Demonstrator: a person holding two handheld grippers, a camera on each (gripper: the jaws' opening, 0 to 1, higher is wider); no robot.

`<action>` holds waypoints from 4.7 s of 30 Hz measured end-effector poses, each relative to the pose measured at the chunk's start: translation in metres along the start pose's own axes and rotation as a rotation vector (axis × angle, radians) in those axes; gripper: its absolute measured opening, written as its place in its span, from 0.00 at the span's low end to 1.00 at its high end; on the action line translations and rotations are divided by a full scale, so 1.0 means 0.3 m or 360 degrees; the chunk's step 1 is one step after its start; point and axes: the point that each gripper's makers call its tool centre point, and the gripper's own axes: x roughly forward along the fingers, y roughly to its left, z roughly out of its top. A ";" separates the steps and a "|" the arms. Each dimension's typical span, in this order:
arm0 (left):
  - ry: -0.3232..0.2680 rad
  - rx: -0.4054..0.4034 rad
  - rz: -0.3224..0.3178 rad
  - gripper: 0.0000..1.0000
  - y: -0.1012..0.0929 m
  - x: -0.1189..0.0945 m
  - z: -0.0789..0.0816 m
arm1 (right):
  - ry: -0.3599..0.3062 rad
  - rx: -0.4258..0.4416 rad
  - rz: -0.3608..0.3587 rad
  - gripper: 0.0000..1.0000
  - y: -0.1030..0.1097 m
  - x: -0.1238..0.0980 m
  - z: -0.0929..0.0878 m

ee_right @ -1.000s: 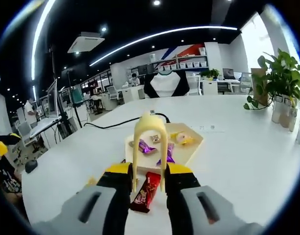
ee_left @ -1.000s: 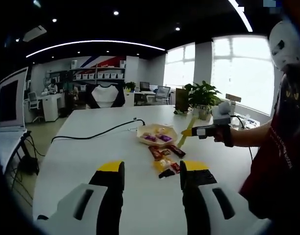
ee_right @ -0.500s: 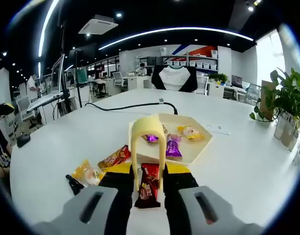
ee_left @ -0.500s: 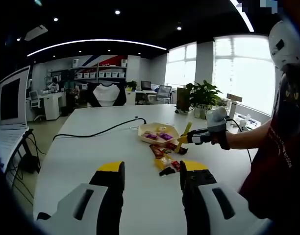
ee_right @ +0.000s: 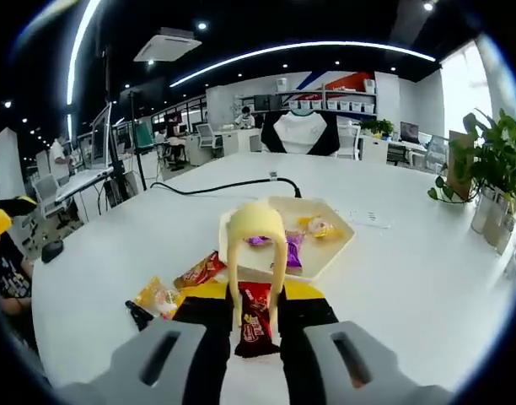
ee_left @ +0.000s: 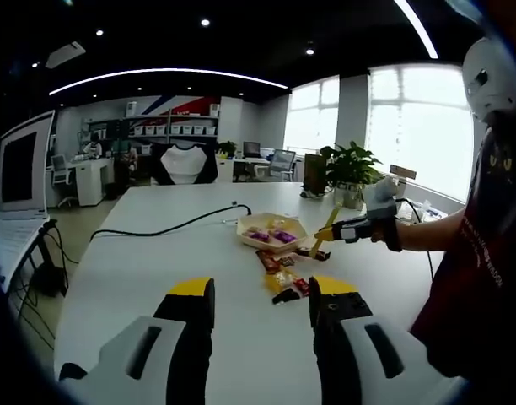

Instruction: Place the target food into the container with the food tongs after gripping and lifting it, then release it inside without dropping or visibly crushing the food.

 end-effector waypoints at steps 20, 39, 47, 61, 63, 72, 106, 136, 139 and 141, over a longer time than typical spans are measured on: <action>-0.0007 -0.0022 0.0001 0.47 -0.001 0.002 -0.019 | 0.0168 -0.0010 0.0093 0.19 -0.011 -0.004 0.000; 0.0016 -0.0043 -0.0007 0.47 0.004 0.013 -0.039 | 0.0347 -0.0251 0.0108 0.15 0.020 0.049 -0.086; 0.0014 -0.0048 -0.0007 0.47 0.007 0.016 -0.036 | 0.0273 -0.0023 0.0113 0.14 -0.009 0.004 -0.053; 0.0016 -0.0012 -0.0031 0.46 -0.008 0.016 -0.015 | 0.0025 -0.0106 0.0034 0.15 -0.091 0.018 0.198; 0.0012 -0.0011 -0.0024 0.46 -0.004 0.004 -0.014 | 0.0007 -0.0118 0.0031 0.15 -0.098 0.043 0.234; -0.0008 -0.0020 0.0033 0.46 0.014 -0.052 -0.019 | -0.0002 -0.0225 0.0017 0.16 -0.114 0.161 0.312; -0.0032 -0.0017 0.0030 0.45 0.019 -0.044 -0.018 | -0.0079 -0.0190 0.0126 0.21 -0.057 -0.092 0.220; -0.0063 -0.0007 -0.0043 0.45 0.002 0.044 0.038 | 0.0038 -0.0164 -0.0135 0.21 -0.229 -0.402 -0.054; -0.0060 -0.0005 -0.0046 0.45 0.004 0.049 0.039 | 0.0024 -0.0040 -0.0132 0.21 -0.235 -0.427 -0.061; -0.0051 0.0008 -0.0041 0.45 0.007 0.053 0.037 | 0.0020 -0.0010 -0.0134 0.21 -0.243 -0.440 -0.067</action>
